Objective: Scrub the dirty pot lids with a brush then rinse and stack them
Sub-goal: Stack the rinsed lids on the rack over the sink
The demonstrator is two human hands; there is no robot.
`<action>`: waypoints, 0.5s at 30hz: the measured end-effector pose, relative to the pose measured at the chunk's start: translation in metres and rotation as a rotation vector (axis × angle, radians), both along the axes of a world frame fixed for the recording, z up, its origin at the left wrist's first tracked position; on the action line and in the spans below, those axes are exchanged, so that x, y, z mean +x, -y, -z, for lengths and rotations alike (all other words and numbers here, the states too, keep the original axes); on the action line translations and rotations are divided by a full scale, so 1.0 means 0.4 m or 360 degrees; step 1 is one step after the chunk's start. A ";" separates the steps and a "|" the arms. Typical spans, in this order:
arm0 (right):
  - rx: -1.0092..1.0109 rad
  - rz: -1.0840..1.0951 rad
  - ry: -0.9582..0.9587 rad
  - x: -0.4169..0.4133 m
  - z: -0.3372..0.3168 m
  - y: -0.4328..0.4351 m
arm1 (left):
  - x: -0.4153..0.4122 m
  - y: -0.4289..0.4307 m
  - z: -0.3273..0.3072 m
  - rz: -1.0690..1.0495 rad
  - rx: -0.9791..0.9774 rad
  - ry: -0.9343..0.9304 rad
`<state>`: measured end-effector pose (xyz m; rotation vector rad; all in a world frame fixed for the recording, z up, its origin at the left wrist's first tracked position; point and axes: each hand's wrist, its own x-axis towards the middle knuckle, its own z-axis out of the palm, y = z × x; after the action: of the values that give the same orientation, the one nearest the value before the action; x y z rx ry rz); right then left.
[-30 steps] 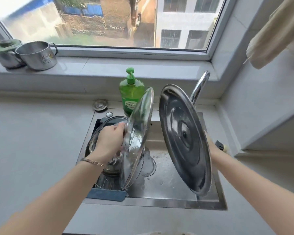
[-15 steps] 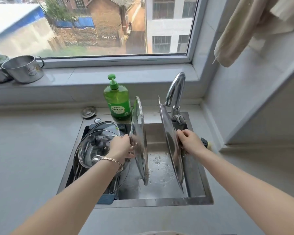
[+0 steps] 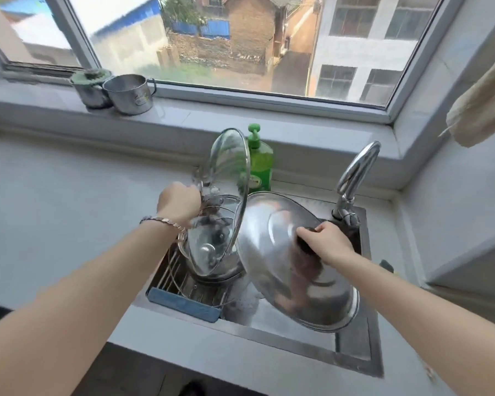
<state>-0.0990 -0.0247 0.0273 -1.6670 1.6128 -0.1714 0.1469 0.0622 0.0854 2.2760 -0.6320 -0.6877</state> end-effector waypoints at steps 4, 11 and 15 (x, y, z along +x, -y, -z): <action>-0.0227 -0.0295 -0.0233 0.151 -0.021 -0.073 | 0.140 -0.089 -0.004 0.0191 0.0337 0.0553; -0.0565 -0.0643 -0.0545 0.513 -0.051 -0.206 | 0.499 -0.286 0.051 0.0443 0.0640 0.0995; -0.0627 -0.0729 -0.0636 0.722 -0.075 -0.290 | 0.700 -0.402 0.047 0.0377 0.0553 0.0897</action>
<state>0.1898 0.0913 0.0573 -2.4561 1.4841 0.0913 0.4268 0.2229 0.0667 2.7718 -1.1323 -0.2608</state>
